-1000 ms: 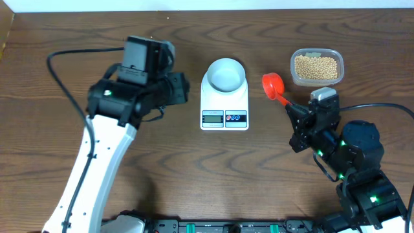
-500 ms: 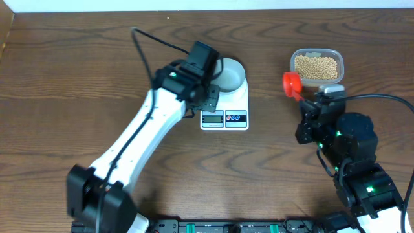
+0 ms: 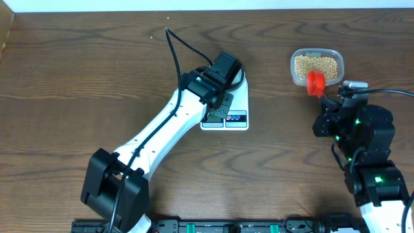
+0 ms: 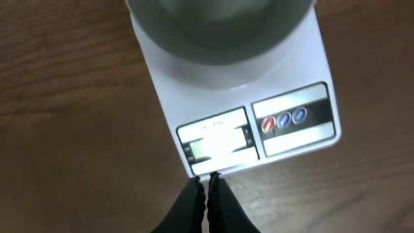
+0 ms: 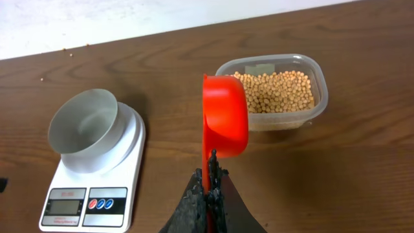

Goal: Scoop item into bowl and weigh 50g on scale

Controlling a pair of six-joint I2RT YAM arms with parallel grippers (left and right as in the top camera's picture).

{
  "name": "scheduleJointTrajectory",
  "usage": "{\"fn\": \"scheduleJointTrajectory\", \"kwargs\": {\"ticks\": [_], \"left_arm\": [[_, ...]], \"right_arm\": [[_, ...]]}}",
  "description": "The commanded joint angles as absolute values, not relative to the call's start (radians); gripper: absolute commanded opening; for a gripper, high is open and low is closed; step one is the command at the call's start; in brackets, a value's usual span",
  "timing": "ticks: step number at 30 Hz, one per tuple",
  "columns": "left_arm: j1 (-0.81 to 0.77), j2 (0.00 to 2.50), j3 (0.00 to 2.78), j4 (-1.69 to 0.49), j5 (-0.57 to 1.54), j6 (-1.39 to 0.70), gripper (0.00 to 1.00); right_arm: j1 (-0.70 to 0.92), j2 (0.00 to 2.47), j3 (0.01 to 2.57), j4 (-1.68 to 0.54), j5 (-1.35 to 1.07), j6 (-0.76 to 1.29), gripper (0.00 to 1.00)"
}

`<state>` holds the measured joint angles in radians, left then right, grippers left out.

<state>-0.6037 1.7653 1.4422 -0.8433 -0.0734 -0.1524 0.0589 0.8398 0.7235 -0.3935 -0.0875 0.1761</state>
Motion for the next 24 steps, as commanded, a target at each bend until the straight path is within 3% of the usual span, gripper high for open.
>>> {"fn": "scheduleJointTrajectory", "kwargs": {"ticks": [1,24], "left_arm": [[-0.609,1.761,1.392,-0.806,-0.056,-0.139,0.07],[-0.648,1.819,1.162,-0.442,-0.021,-0.122,0.07]], "right_arm": [[0.038,0.845,0.732,-0.393,-0.13,0.186,0.01],[0.037,0.845,0.732,-0.377,-0.13,0.185,0.01]]}}
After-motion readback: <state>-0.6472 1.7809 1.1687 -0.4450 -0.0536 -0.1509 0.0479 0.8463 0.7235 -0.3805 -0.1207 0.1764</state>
